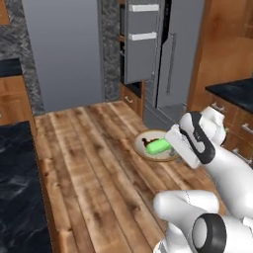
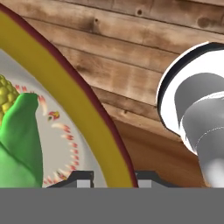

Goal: Pick the chicken drumstick and corn from their plates and place them in the bowl. Then put the bowl in the fridge.

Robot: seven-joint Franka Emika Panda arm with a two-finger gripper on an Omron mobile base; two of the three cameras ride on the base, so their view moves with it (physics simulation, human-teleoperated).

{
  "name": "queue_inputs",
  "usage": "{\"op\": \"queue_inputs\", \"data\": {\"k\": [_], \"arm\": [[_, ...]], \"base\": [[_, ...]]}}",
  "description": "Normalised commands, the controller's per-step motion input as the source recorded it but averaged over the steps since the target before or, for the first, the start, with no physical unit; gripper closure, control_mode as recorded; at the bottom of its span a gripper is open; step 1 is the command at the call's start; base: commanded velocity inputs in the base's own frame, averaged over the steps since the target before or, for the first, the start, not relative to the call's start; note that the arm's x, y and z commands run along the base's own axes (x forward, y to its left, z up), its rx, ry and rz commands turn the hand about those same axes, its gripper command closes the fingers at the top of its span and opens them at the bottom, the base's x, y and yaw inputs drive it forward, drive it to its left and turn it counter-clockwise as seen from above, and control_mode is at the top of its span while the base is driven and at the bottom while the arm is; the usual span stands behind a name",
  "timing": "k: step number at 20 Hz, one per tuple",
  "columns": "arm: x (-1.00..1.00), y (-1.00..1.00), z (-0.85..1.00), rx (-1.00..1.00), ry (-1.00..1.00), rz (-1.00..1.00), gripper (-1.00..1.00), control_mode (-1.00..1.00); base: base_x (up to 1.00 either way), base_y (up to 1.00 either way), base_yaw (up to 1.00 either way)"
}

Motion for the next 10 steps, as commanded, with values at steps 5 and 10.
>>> {"op": "queue_inputs", "data": {"k": [5, 10], "arm": [[0.00, 0.00, 0.00, 0.00, 0.00, 0.00, 1.00, 1.00], [0.00, 0.00, 0.00, 0.00, 0.00, 0.00, 1.00, 1.00]], "base": [[0.91, -0.03, 0.07], [0.92, -0.05, 0.04]]}}
